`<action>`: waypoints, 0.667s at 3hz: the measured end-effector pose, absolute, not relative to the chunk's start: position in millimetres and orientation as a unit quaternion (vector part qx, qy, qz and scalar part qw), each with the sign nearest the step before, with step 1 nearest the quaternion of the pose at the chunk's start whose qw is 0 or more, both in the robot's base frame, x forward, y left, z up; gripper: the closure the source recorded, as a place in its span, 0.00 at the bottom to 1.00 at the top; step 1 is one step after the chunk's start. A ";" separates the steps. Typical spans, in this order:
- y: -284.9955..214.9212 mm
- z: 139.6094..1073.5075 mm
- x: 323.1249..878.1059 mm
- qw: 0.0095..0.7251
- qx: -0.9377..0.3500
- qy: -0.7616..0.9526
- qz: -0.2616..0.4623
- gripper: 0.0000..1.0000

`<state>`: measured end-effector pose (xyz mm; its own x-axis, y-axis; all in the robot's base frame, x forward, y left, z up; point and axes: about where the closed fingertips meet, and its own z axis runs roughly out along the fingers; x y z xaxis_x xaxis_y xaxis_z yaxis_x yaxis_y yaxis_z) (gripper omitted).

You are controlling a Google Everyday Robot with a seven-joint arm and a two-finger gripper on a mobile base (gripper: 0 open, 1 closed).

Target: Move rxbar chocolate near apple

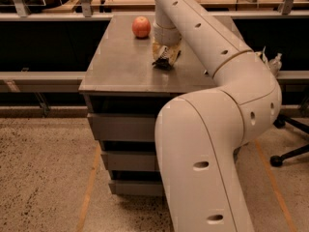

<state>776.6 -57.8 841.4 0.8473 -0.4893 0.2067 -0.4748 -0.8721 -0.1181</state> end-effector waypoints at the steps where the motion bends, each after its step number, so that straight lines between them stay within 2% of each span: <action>1: -63.8 915.6 782.3 0.172 -0.932 0.268 -0.174 1.00; 2: -55.9 908.6 791.5 0.174 -0.931 0.265 -0.182 1.00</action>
Offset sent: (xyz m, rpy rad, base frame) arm 0.0002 -0.0075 0.0541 0.1680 -0.1202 -0.0220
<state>791.5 -55.9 908.6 0.7938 -0.5560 0.2466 -0.4297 -0.7995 -0.4196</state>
